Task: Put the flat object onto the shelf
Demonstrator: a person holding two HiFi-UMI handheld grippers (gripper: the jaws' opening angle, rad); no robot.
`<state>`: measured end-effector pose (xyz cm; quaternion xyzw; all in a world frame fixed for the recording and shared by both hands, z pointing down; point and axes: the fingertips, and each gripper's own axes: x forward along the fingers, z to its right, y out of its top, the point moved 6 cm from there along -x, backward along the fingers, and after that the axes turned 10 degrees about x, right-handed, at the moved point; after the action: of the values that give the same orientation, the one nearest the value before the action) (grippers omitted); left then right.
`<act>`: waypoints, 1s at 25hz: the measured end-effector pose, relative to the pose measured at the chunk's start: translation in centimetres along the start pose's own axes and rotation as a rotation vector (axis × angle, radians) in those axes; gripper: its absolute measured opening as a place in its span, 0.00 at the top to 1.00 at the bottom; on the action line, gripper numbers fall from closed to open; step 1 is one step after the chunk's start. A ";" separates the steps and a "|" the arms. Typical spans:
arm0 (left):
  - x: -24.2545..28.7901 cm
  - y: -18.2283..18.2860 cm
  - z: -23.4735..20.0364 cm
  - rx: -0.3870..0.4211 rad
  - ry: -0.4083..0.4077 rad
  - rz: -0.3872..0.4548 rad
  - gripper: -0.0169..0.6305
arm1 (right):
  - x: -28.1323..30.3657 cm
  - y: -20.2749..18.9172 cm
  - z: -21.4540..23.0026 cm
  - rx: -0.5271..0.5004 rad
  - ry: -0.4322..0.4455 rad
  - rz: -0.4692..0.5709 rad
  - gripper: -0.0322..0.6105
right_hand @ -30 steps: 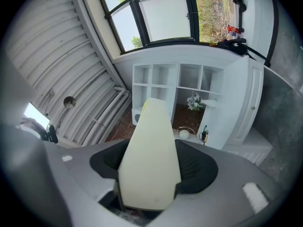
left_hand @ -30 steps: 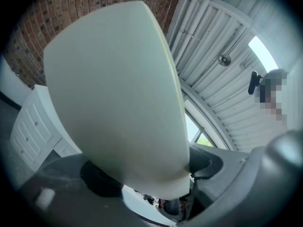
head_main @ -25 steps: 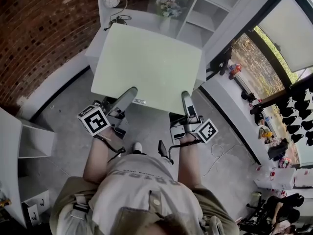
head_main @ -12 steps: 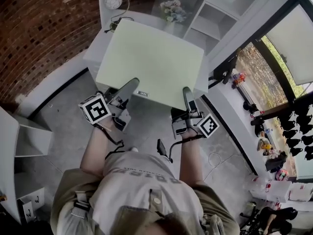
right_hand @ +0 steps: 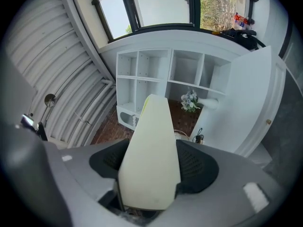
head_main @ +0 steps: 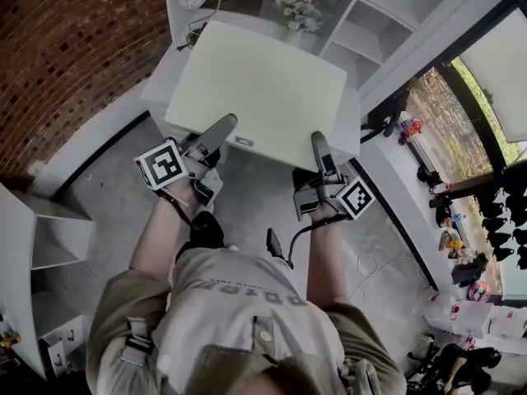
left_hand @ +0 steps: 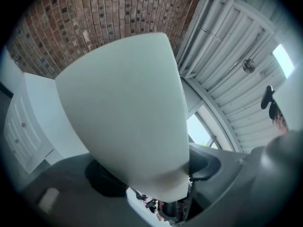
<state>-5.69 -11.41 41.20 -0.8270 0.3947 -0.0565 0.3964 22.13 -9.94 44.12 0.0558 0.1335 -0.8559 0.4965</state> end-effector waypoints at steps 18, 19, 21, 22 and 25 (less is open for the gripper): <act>9.8 8.3 -9.7 -0.060 -0.151 -0.129 0.41 | 11.5 3.1 1.2 -0.082 -0.011 0.128 0.46; 10.2 8.7 -10.3 -0.066 -0.153 -0.136 0.41 | 12.1 3.2 1.1 -0.084 -0.013 0.135 0.46; 11.0 9.5 -11.3 -0.080 -0.156 -0.146 0.41 | 13.2 3.4 1.2 -0.092 -0.019 0.150 0.46; 11.4 9.8 -11.7 -0.086 -0.158 -0.150 0.41 | 13.7 3.6 1.2 -0.095 -0.021 0.158 0.46; 12.5 10.6 -13.0 -0.099 -0.164 -0.162 0.41 | 14.9 3.9 1.3 -0.100 -0.021 0.186 0.46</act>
<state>-8.90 -32.00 39.83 -0.8766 0.2953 -0.0011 0.3799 18.10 -24.64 41.27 0.0340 0.1652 -0.7990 0.5772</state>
